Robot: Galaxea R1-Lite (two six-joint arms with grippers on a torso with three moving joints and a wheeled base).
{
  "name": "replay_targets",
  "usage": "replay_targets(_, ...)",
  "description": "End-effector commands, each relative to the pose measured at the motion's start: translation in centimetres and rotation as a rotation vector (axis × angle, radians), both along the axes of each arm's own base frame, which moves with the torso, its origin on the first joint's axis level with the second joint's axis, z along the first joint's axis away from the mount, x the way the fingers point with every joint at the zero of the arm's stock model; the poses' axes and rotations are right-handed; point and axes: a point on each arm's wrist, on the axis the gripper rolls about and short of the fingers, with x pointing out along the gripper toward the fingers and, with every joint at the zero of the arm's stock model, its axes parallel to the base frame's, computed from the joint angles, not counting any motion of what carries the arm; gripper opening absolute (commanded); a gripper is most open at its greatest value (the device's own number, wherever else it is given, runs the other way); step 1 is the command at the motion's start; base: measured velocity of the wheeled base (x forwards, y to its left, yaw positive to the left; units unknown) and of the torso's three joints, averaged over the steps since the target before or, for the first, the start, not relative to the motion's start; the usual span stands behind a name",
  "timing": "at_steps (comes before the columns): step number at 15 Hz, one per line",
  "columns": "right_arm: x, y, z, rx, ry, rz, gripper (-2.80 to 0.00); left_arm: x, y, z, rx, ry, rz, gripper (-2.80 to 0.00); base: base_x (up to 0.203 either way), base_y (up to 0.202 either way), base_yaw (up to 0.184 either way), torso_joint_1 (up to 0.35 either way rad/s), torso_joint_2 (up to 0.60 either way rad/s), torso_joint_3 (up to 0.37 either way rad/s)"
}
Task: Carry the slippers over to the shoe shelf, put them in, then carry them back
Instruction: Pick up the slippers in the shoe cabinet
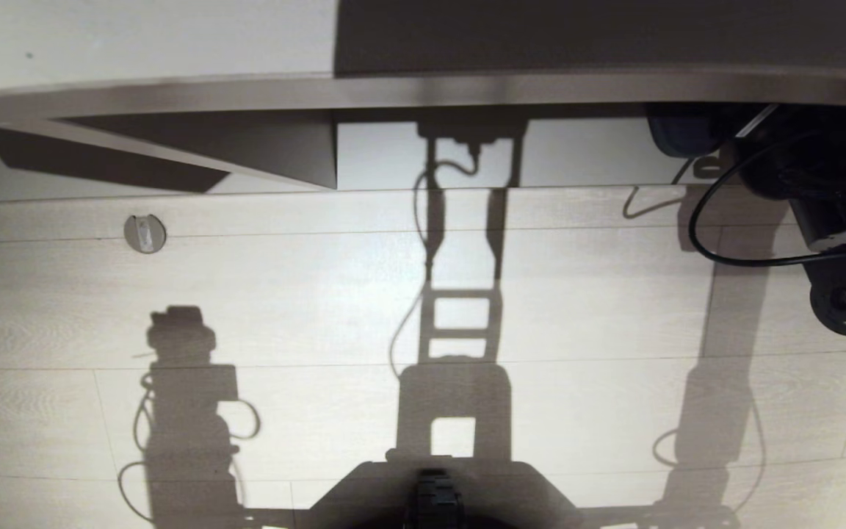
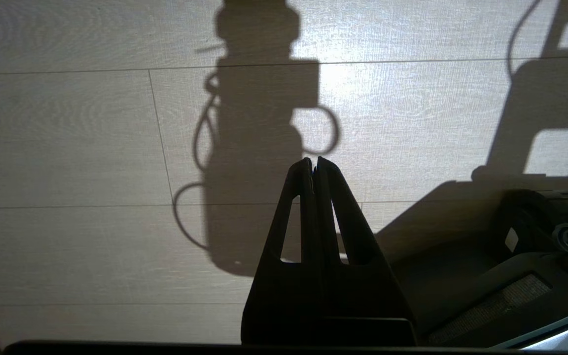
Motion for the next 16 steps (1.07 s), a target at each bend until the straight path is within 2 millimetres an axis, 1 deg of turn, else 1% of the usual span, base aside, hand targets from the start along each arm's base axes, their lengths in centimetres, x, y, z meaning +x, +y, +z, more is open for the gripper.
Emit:
replay_targets(1, -0.5, 0.3, 0.4, 0.005, -0.009, 0.009, 0.00, 0.0, 0.0, 0.0, 0.001, 0.000, 0.000, -2.80, 0.000, 0.000, 0.000, 0.000, 0.00, 0.000)
replay_targets(4, -0.5, 0.9, 0.4, 0.031, -0.011, 0.010, 0.00, 0.0, 0.0, 0.0, 0.000, 0.000, 0.000, -2.80, 0.000, 0.000, 0.000, 0.000, 0.00, 0.000)
replay_targets(7, 0.1, 1.7, 0.3, 0.067, -0.024, -0.003, 0.00, 0.0, 0.0, 0.0, 0.001, 0.000, 0.000, -2.80, 0.000, 0.000, 0.000, 0.000, 0.00, 0.000)
replay_targets(14, 1.2, 1.7, 0.4, 0.088, -0.077, -0.034, 0.00, 0.0, 0.0, 0.0, 0.001, 0.000, 0.000, -2.80, 0.000, 0.000, 0.000, 0.000, 0.00, 0.000)
replay_targets(16, 1.6, 2.1, 0.5, 0.089, -0.086, -0.023, 0.00, 0.0, 0.0, 0.0, 0.000, 0.000, 0.000, -2.80, 0.000, 0.000, 0.000, 0.000, 0.00, 0.000)
